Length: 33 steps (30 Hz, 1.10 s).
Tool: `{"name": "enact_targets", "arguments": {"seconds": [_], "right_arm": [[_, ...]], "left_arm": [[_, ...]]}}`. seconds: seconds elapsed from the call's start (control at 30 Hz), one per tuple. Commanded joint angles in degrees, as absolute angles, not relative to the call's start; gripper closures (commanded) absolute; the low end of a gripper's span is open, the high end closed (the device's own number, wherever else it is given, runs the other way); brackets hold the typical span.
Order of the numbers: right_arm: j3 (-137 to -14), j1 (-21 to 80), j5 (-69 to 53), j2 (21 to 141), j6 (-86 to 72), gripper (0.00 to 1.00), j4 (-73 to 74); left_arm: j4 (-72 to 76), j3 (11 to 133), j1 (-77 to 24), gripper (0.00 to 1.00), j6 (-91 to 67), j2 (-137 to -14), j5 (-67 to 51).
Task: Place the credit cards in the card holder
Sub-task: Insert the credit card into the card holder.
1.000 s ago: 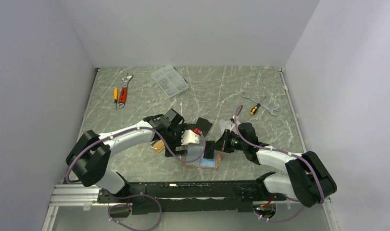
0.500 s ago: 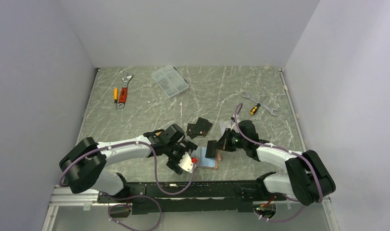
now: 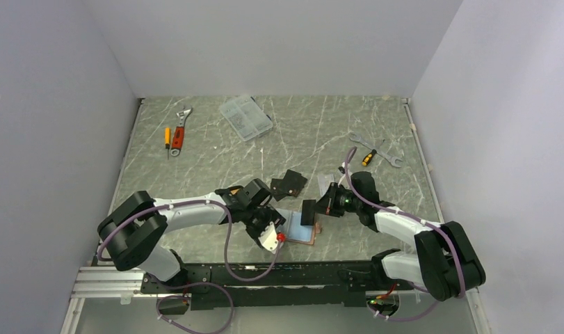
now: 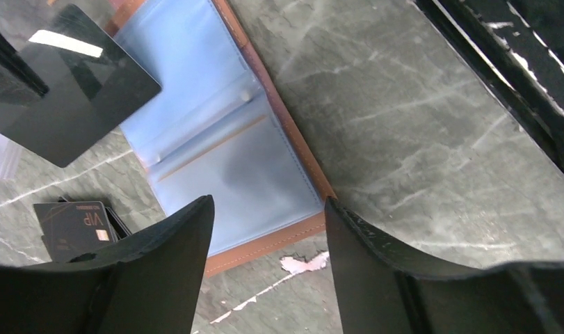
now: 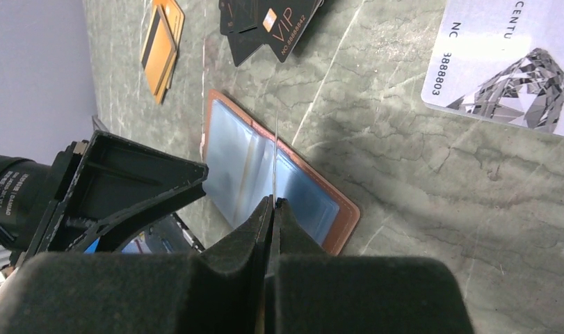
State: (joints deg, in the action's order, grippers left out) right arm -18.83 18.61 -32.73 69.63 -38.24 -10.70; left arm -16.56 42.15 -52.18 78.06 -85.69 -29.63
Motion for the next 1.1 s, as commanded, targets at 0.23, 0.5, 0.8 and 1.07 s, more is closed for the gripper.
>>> {"name": "enact_targets", "arguments": {"seconds": [0.23,0.5,0.8,1.07], "right_arm": [[-20.59,18.19,-36.41,63.78,-37.9,1.0,-13.67],[-17.02,18.2,-32.91,63.53,-37.57,1.0,-12.17],[-16.48,18.13,-29.73,67.0,-36.99,1.0,-12.05],[-18.5,18.25,-30.29,71.79,-36.33,1.0,-13.64]], "left_arm": [[-20.93,55.21,-56.59,0.61,57.18,-93.45,-29.62],[-20.72,57.88,-58.81,0.59,45.74,-94.08,-25.96],[-20.3,52.04,-50.08,0.39,68.59,-87.55,-22.45],[-10.9,51.47,-50.57,0.38,75.61,-92.36,-26.65]]}}
